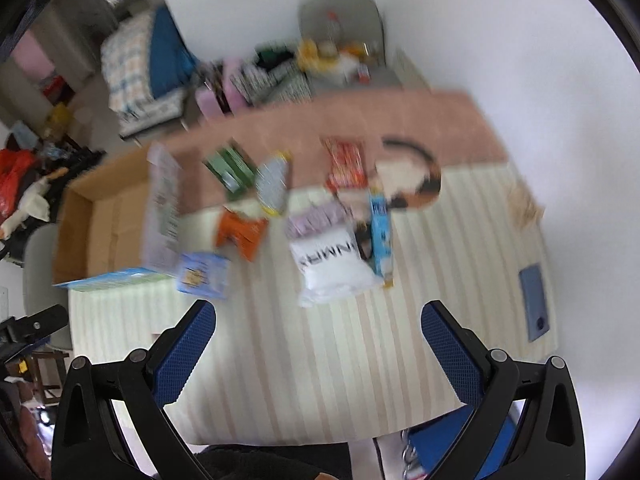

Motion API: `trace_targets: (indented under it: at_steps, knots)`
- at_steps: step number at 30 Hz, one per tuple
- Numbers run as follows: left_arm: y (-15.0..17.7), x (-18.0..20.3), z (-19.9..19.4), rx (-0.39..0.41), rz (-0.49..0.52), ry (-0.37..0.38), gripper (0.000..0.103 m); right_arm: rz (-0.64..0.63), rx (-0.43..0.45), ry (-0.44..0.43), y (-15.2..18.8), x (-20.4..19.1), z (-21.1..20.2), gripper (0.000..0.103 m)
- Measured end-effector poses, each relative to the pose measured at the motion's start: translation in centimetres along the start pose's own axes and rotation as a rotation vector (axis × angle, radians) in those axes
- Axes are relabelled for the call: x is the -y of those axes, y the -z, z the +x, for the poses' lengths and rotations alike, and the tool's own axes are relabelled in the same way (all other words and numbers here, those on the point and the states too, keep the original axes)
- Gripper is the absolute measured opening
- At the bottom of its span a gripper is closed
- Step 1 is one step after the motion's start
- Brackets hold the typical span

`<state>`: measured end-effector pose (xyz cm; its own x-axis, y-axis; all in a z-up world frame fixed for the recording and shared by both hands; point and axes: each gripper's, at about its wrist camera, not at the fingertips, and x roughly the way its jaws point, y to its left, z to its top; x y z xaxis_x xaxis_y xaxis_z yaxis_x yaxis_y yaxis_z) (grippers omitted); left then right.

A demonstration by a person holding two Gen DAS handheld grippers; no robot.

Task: Organize soft objects
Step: 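Grasp the blue tissue pack with left tool while right grasps white NMAX bag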

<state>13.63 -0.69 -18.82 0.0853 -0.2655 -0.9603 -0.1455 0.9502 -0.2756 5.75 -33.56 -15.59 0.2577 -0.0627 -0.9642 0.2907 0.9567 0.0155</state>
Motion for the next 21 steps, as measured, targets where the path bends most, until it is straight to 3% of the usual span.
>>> trace_targets:
  at_steps: [4,10,17,21]
  knots:
    - [-1.8,0.2,7.7,-0.161,-0.166,0.106,0.096,0.059,-0.133,-0.018,-2.1,2.5,9.2,0.103]
    - [-4.3,2.0,15.2,-0.205,-0.302,0.089,0.092,0.105,-0.264,0.012,-4.8,4.6,20.5,0.103]
    - [-6.5,3.2,21.6,-0.187,-0.393,-0.066,0.092,0.021,-0.287,0.071,-4.8,3.1,25.5,0.103]
    - [-6.8,3.9,23.7,-0.164,-0.36,-0.2,0.092,-0.014,-0.291,0.08,-4.4,2.2,27.2,0.103]
